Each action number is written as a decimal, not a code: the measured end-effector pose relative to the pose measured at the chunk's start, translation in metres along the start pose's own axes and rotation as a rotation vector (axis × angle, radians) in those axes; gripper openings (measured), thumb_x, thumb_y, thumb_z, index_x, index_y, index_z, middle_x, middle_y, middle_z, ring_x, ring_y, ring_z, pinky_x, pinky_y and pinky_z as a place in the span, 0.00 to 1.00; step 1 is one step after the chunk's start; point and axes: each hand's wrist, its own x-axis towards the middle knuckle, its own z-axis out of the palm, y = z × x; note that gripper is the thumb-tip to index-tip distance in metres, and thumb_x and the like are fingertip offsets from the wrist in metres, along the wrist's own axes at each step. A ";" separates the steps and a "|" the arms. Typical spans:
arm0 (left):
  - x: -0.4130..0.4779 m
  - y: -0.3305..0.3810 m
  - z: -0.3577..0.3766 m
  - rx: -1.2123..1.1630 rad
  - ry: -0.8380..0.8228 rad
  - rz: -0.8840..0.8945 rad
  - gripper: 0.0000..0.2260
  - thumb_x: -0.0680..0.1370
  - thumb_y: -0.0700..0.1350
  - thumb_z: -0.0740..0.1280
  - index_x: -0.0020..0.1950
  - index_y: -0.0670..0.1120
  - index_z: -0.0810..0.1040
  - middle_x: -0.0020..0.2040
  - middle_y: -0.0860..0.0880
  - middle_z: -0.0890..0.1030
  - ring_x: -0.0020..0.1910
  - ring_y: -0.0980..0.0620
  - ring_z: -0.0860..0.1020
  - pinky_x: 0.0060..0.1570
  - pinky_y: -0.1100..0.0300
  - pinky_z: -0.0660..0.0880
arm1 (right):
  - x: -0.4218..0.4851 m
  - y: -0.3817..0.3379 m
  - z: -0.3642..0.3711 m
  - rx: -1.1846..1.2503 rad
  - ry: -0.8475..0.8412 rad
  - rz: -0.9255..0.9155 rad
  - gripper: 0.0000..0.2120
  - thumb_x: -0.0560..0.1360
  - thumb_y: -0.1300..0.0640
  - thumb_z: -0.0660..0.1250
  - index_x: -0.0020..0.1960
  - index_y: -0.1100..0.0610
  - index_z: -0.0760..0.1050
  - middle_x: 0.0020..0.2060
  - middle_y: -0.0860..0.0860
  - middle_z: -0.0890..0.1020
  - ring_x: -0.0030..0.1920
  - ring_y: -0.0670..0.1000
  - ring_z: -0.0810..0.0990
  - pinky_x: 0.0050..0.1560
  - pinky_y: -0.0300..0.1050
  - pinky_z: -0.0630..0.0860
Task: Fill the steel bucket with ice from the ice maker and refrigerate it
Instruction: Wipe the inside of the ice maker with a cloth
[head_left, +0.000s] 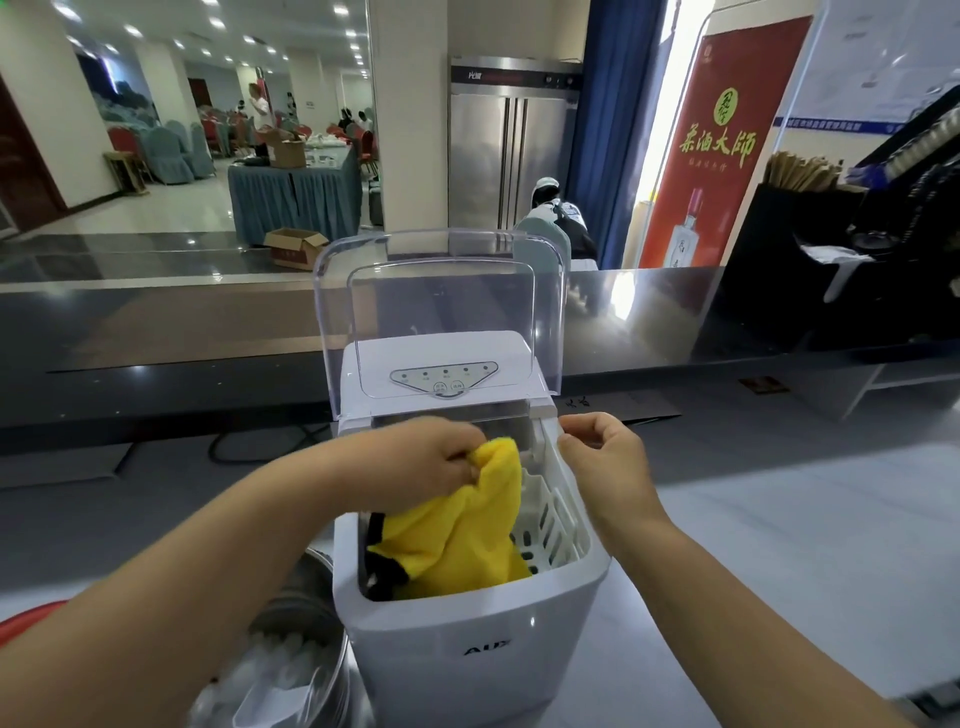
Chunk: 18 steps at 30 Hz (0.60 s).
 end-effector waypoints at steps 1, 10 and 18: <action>0.001 0.001 -0.004 -0.067 0.069 -0.010 0.07 0.80 0.48 0.60 0.53 0.48 0.76 0.52 0.49 0.79 0.51 0.50 0.76 0.53 0.53 0.73 | -0.003 -0.003 0.000 -0.087 0.054 -0.092 0.08 0.74 0.66 0.65 0.47 0.54 0.77 0.48 0.52 0.80 0.49 0.51 0.78 0.50 0.42 0.77; 0.000 0.024 0.009 -0.573 0.446 -0.066 0.09 0.80 0.51 0.61 0.49 0.49 0.79 0.48 0.44 0.82 0.45 0.49 0.79 0.50 0.48 0.77 | -0.056 -0.027 0.025 0.010 -0.118 -0.266 0.15 0.69 0.35 0.63 0.49 0.43 0.73 0.46 0.42 0.80 0.46 0.39 0.79 0.43 0.32 0.77; -0.025 -0.002 0.005 -0.645 0.278 -0.029 0.16 0.80 0.51 0.57 0.48 0.49 0.84 0.44 0.51 0.85 0.46 0.56 0.82 0.53 0.54 0.79 | -0.046 -0.029 0.018 -0.347 -0.055 -0.387 0.06 0.72 0.63 0.67 0.40 0.54 0.80 0.37 0.47 0.79 0.37 0.45 0.76 0.35 0.36 0.72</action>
